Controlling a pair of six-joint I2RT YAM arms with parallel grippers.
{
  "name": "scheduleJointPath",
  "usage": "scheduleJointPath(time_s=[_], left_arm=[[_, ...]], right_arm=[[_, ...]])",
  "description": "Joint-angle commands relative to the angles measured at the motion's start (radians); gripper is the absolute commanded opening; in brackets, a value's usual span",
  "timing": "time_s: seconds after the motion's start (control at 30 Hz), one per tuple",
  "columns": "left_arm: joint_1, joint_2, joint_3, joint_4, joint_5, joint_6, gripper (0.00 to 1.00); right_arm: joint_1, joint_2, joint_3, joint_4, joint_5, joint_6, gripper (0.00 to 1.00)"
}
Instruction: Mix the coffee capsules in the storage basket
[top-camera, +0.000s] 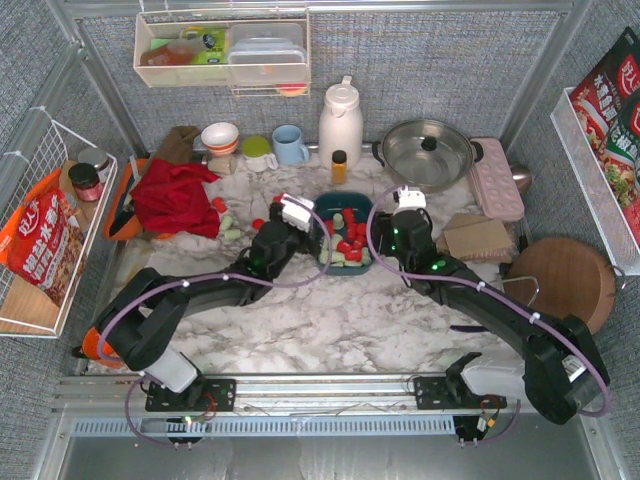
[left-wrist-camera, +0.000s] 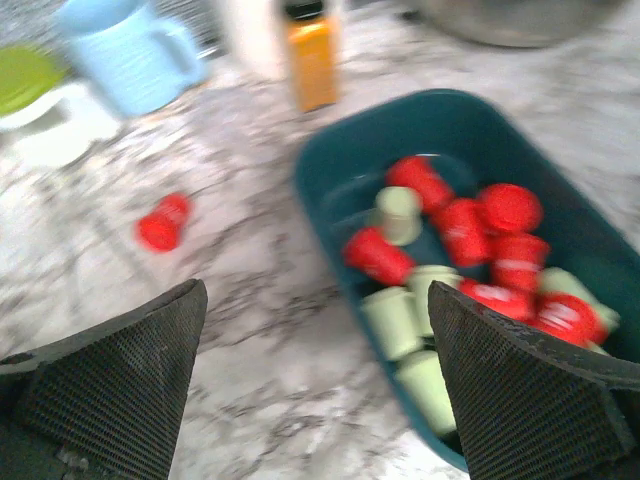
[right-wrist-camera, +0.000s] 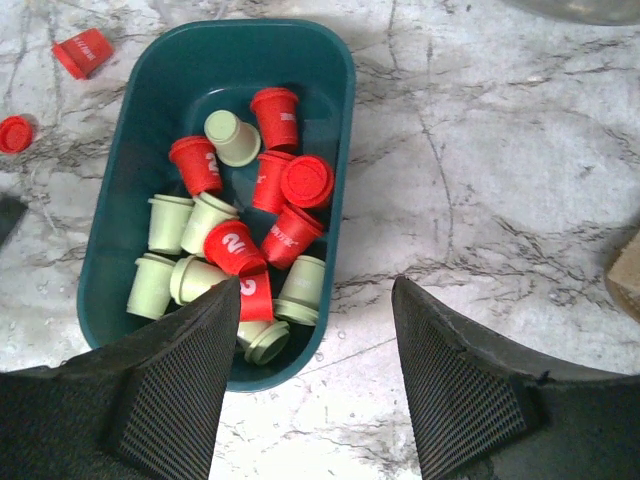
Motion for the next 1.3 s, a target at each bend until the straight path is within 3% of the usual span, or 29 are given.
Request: scheduleJointPath(time_s=[0.0,0.1,0.37,0.67,0.9,1.27], left_arm=[[0.082,0.011,0.071,-0.240,-0.304,-0.193,1.00],[0.202,0.054,0.148,-0.475,-0.293,-0.369,0.99],[0.361,0.226,0.285,-0.611,-0.183,-0.374,0.96],[0.405,0.359,0.419,-0.681,-0.057,-0.363,0.80],[0.406,0.388,0.435,-0.695,-0.004,-0.366,0.77],[0.404,0.442,0.432,-0.703,0.024,-0.358,0.43]], right_arm=[[0.001,0.018,0.022,0.014,-0.040,-0.006,0.67],[0.001,0.031,0.027,0.012,-0.049,-0.008,0.67],[0.000,0.051,0.036,0.009,-0.067,-0.015,0.67],[-0.001,0.062,0.040,0.008,-0.079,-0.019,0.67],[-0.001,0.074,0.045,0.006,-0.088,-0.019,0.67],[-0.002,0.079,0.045,0.005,-0.090,-0.020,0.67]])
